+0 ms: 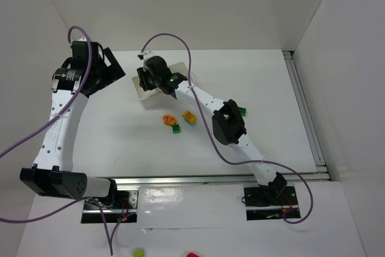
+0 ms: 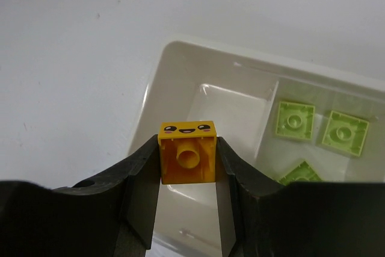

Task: Sort the legos into containers by color

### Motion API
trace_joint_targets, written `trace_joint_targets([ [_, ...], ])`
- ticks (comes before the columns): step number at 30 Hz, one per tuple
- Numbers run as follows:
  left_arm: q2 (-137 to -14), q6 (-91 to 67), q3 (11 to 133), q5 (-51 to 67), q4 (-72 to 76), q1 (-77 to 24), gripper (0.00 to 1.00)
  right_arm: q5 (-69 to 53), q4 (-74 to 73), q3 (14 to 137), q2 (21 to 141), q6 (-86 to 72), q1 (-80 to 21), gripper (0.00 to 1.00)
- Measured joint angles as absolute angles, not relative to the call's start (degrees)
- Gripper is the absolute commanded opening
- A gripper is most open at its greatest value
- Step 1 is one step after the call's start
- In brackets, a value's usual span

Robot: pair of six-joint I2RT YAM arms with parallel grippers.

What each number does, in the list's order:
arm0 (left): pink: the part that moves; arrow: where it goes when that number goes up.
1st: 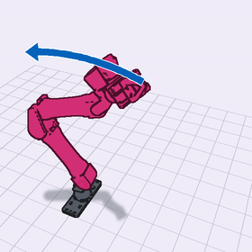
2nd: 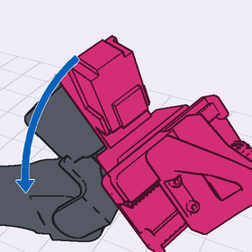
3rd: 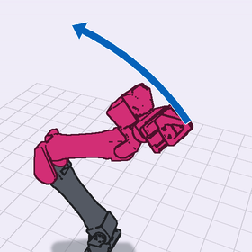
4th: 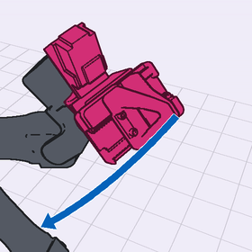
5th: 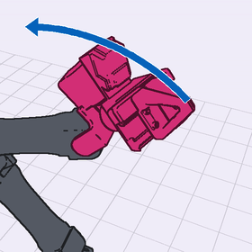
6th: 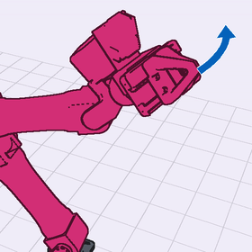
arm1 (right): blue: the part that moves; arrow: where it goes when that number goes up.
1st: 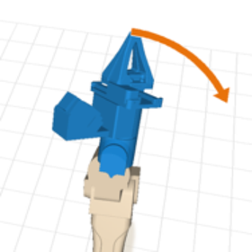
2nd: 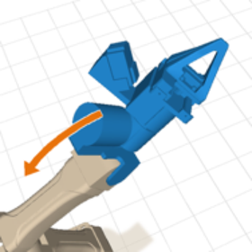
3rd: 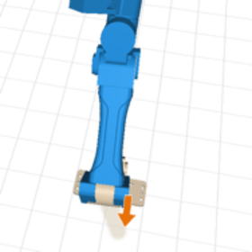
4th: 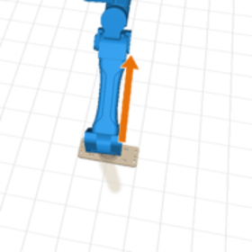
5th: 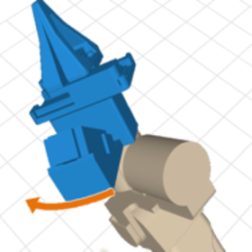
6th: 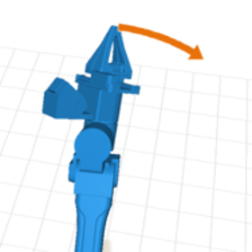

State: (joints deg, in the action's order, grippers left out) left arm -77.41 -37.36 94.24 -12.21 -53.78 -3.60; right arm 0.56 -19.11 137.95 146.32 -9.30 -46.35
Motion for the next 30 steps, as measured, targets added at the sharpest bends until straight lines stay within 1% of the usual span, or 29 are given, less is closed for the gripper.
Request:
trace_joint_targets([
  [2,-77.4,-37.7,93.8,-12.2,-53.7,-3.6,1.00,0.1,-18.2,140.4,147.7,-9.3,-46.3,0.45],
  [3,-77.4,-37.8,93.3,-12.1,-53.5,-3.6,1.00,0.0,-17.5,140.7,148.0,-9.3,-46.3,0.50],
  [4,-77.4,-37.8,93.0,-12.1,-53.6,-3.6,1.00,-0.1,-17.0,140.7,148.0,-9.3,-46.3,0.58],
  [5,-77.4,-37.8,92.7,-12.0,-53.6,-3.6,1.00,-0.3,-16.8,140.7,148.0,-9.3,-46.3,0.73],
  [7,-77.4,-37.8,92.5,-11.9,-53.6,-3.6,1.00,-0.5,-16.6,140.7,148.0,-9.3,-46.3,0.82],
  [9,-77.4,-37.8,92.5,-11.8,-53.6,-3.6,1.00,-0.4,-16.6,140.7,148.0,-9.1,-46.3,0.88],
  [12,-77.4,-37.4,92.4,-11.7,-53.6,-3.6,1.00,0.4,-16.1,138.4,146.9,-9.1,-46.3,0.89],
  [15,-77.4,-36.1,92.2,-11.2,-53.5,-3.6,0.98,1.7,-15.8,131.1,142.5,-9.5,-45.8,0.89],
  [16,-77.4,-35.9,91.8,-10.9,-53.3,-3.6,0.96,2.2,-15.6,127.3,140.2,-9.8,-45.5,0.88],
  [19,-77.4,-36.0,89.0,-10.0,-52.9,-4.3,0.96,4.2,-13.6,110.8,128.7,-10.9,-43.7,0.88],
  [23,-78.2,-37.9,82.1,-9.1,-52.9,-9.5,0.96,7.9,-11.9,89.4,107.8,-13.4,-37.0,0.89],
  [24,-78.8,-38.7,80.6,-9.0,-52.7,-11.3,0.97,8.9,-11.6,86.5,103.5,-13.9,-35.3,0.89],
  [27,-82.5,-41.5,76.5,-7.5,-51.8,-16.5,0.97,13.3,-10.4,79.9,91.2,-15.2,-29.4,0.91],
  [30,-88.1,-45.5,75.4,-6.0,-50.7,-20.1,0.98,15.3,-10.5,76.2,83.3,-15.7,-26.9,0.92],
])
